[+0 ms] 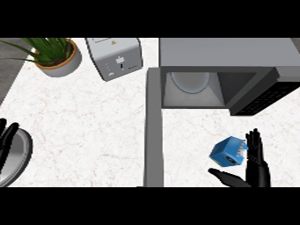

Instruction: Pick up the milk, place it into the microwave and close the microwave

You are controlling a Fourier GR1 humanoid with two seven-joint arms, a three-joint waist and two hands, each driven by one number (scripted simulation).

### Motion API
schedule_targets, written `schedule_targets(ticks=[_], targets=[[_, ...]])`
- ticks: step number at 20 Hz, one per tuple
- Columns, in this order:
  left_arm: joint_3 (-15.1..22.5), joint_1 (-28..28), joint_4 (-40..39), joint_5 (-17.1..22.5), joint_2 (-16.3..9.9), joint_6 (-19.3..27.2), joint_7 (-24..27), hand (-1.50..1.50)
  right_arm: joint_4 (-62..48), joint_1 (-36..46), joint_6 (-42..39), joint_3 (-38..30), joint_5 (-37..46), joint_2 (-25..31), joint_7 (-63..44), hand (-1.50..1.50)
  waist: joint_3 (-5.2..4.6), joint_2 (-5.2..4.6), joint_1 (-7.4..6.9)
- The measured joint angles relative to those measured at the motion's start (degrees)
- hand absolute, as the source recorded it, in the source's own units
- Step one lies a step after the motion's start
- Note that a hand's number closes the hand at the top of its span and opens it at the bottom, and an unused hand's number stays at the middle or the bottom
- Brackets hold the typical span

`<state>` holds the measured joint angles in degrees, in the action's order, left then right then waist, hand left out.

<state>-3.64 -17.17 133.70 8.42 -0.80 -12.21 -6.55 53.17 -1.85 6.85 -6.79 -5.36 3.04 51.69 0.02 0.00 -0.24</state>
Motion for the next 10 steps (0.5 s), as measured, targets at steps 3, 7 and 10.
schedule_targets(ticks=[3, 7, 10], targets=[[-0.3, 0.2, 0.2, 0.5, 0.0, -0.1, -0.1, -1.50, -4.1, 1.4, -0.6, 1.0, 2.4, 0.9, 2.9, 1.50, 0.01, -0.02, -0.06], [0.1, -1.5, 0.1, 0.5, 0.0, -0.6, 1.4, -1.50, -7.8, 3.9, 0.4, 0.6, 4.5, 2.1, 6.9, 1.50, 0.00, 0.01, -0.19], [-0.3, -1.2, 1.3, 1.0, -0.1, -0.1, 0.1, -1.50, -8.2, 4.4, -2.6, 1.2, 3.8, 1.9, 8.2, 1.50, -0.07, 0.07, -0.11]])
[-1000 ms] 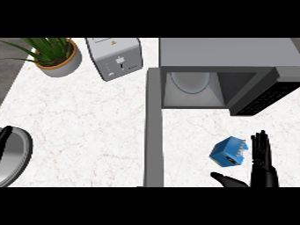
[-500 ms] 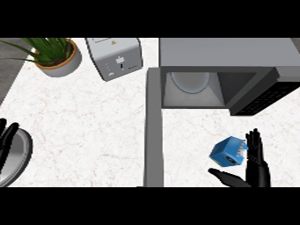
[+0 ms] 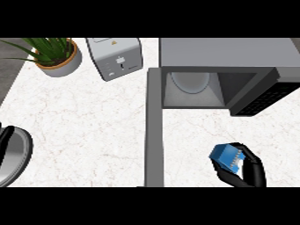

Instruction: Pick up the milk, place it into the microwave and close the microwave

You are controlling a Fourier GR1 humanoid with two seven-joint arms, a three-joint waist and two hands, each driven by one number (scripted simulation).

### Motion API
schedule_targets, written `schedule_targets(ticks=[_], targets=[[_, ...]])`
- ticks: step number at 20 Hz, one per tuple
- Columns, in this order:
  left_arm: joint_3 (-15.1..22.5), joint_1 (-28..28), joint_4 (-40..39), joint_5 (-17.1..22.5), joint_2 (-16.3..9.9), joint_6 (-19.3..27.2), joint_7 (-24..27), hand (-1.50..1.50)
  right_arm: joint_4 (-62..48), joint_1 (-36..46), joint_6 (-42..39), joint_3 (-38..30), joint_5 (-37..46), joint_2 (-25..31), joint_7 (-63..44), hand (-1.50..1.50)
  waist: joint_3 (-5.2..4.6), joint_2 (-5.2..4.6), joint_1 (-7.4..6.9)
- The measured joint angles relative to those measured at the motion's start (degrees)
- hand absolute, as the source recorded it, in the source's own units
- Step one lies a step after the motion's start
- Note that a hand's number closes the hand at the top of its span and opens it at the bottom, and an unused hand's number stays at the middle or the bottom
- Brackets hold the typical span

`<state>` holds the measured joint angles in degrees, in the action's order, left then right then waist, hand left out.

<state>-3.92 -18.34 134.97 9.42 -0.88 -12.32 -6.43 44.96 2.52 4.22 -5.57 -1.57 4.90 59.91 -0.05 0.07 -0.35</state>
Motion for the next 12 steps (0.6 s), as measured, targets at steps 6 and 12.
schedule_targets(ticks=[6, 12], targets=[[-1.7, -0.9, -0.5, 1.6, -0.3, -1.2, 0.6, -1.50, 3.0, -1.3, -4.6, 3.5, 0.0, -0.7, 0.2, 1.50, 0.03, 0.01, 0.11], [-1.6, -2.5, -1.2, 1.2, 0.5, -2.1, 1.7, -1.50, 6.1, -5.1, -8.1, 5.9, -0.3, -0.7, -0.4, 1.50, 0.05, 0.00, 0.22]])
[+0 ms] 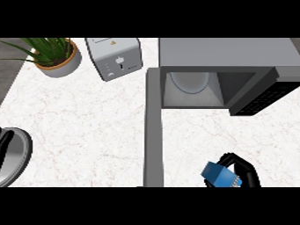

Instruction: Pick up the milk, place it into the microwave and close the microwave

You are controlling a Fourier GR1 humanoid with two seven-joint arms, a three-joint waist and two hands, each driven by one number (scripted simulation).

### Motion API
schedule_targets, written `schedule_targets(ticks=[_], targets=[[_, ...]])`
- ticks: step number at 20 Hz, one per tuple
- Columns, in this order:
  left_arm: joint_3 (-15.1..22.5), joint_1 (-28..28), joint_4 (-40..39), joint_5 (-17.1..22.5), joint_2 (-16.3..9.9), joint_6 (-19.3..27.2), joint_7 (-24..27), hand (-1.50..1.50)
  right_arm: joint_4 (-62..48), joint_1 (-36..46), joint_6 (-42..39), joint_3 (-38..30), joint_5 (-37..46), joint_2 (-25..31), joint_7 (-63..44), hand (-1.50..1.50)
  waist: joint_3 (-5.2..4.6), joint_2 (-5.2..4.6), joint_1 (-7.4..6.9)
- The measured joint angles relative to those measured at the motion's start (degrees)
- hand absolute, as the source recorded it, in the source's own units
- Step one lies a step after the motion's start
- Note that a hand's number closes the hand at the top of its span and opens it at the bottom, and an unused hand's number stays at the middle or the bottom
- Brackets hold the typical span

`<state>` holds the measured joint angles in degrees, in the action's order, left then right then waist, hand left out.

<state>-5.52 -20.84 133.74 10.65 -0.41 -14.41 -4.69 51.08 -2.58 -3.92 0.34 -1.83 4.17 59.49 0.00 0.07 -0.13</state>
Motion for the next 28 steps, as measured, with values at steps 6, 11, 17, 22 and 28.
schedule_targets(ticks=[6, 11, 17, 22, 28], targets=[[-1.2, 1.3, 0.6, 1.3, -0.4, 0.3, -2.4, -1.50, 9.4, -2.1, 3.0, 3.8, 0.1, -2.4, -5.4, 1.50, -0.01, 0.00, 0.08], [-4.6, 1.5, -1.2, 3.6, -1.2, -0.9, -1.4, -1.50, 14.7, 1.4, 7.9, 4.4, 0.8, -3.4, -11.7, 1.50, -0.02, 0.00, -0.04], [-5.8, 2.0, -2.7, 3.9, -1.2, -1.7, -1.0, -1.50, 18.2, 8.0, 15.4, 7.7, 3.8, -4.0, -22.1, 1.50, -0.02, -0.01, -0.13], [-8.1, 2.7, -3.8, 5.7, -2.6, -2.8, -1.2, -1.50, 14.3, 17.1, 23.8, 8.3, 6.9, -4.1, -30.5, 1.50, -0.02, -0.09, -0.47], [-7.3, 3.7, -5.0, 4.9, -2.3, -3.2, -1.4, -1.50, -0.8, 31.7, 27.9, 2.9, 8.9, -2.6, -33.6, 1.50, 0.01, -0.31, -0.96]])
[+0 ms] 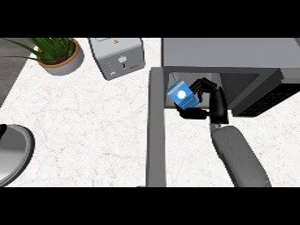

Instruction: Pick up the milk, place it into the microwave and close the microwave

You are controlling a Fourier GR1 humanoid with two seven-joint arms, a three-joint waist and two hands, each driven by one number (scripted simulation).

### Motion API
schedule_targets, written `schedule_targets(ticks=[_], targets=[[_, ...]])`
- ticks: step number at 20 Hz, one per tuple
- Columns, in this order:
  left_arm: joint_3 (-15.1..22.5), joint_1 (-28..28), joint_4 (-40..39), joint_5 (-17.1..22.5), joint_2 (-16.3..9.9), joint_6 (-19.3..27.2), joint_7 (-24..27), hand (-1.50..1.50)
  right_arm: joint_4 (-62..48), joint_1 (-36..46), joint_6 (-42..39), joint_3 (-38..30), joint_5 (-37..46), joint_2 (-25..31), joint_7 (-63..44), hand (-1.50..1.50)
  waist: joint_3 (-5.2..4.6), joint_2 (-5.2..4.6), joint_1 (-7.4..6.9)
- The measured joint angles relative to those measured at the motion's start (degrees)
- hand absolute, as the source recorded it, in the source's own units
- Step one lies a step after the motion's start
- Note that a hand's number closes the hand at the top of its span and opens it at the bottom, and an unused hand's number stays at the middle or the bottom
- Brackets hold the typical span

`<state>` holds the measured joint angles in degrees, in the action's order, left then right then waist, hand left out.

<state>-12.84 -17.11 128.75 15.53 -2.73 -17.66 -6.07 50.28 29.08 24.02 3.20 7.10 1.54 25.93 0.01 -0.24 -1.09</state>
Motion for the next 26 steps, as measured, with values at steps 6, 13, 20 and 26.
schedule_targets(ticks=[6, 13, 20, 26], targets=[[0.0, 0.8, -0.8, 0.1, 0.0, -0.6, 0.5, -1.50, -16.5, 12.5, 1.6, -5.7, 0.8, 3.6, 1.8, 1.50, 0.04, -0.38, -1.03], [-0.8, 2.1, -1.6, 1.1, -0.9, -1.3, 0.4, -1.50, -28.5, 20.9, 8.7, -10.4, 2.0, 8.4, 4.1, 1.50, 0.08, -1.05, -2.61], [-0.7, 3.3, -3.0, -0.3, -1.6, -1.6, 0.7, -1.50, -36.8, 26.3, 16.6, -9.0, 7.1, 11.0, 4.5, -1.50, 0.11, -1.66, -3.72], [0.0, 3.9, -3.3, -2.0, -2.0, -1.9, 0.5, -1.50, -42.3, 30.0, 15.0, -6.8, 10.2, 10.2, 3.1, -1.50, 0.14, -1.89, -4.25]])
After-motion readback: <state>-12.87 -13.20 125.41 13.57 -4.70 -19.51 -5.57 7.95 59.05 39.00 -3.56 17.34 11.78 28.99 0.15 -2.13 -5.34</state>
